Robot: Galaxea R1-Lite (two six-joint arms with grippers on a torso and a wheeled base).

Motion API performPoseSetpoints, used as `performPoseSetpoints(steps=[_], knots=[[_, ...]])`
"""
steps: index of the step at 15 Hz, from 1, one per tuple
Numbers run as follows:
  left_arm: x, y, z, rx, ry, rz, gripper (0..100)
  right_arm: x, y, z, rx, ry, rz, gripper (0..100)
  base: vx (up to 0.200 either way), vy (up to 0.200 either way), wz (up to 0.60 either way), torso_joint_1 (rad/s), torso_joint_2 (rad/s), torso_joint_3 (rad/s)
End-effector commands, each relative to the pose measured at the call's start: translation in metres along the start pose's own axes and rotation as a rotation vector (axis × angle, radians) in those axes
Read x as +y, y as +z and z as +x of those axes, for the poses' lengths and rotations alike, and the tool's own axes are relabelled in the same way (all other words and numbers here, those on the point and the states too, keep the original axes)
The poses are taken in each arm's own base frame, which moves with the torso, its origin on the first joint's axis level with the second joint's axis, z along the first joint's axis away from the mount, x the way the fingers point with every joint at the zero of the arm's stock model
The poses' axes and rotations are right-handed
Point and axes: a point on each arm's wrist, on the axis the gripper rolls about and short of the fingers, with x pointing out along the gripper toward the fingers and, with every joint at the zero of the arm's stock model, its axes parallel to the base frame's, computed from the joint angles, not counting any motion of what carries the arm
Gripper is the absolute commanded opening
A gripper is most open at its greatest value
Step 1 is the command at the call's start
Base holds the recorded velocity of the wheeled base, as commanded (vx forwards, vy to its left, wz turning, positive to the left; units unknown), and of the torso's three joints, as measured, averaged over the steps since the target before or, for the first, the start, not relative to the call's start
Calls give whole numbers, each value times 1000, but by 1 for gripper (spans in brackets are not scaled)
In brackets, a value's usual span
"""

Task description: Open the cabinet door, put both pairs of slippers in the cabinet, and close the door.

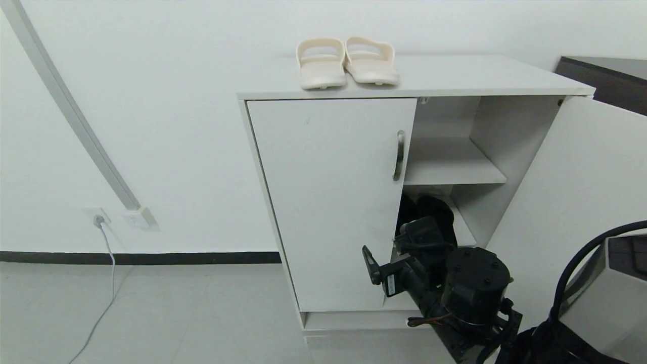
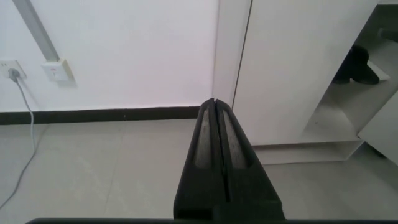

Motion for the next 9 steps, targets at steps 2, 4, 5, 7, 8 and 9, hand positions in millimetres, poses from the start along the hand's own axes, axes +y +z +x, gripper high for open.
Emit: performPoseSetpoints(steps=[2,4,5,7,8,9], knots=[[0,0,0,1,0,0,0,1,0,-1,1,3,-1,100,0,0,0,119,-466,-352],[0,0,0,1,0,0,0,2,0,-1,1,6,-2,100,0,0,0,134,-466,-332],[0,0,0,1,0,0,0,2,0,-1,0,6,-1,100,0,0,0,149,-471,-325],[0,0,0,1,0,0,0,2,-1,-1,3,8,-2,100,0,0,0,156,-476,-327],[0,0,0,2,0,0,0,2,-1,-1,3,8,-2,100,0,0,0,163,-481,-315],[0,0,0,1,0,0,0,3,-1,-1,4,8,-3,100,0,0,0,168,-471,-310]])
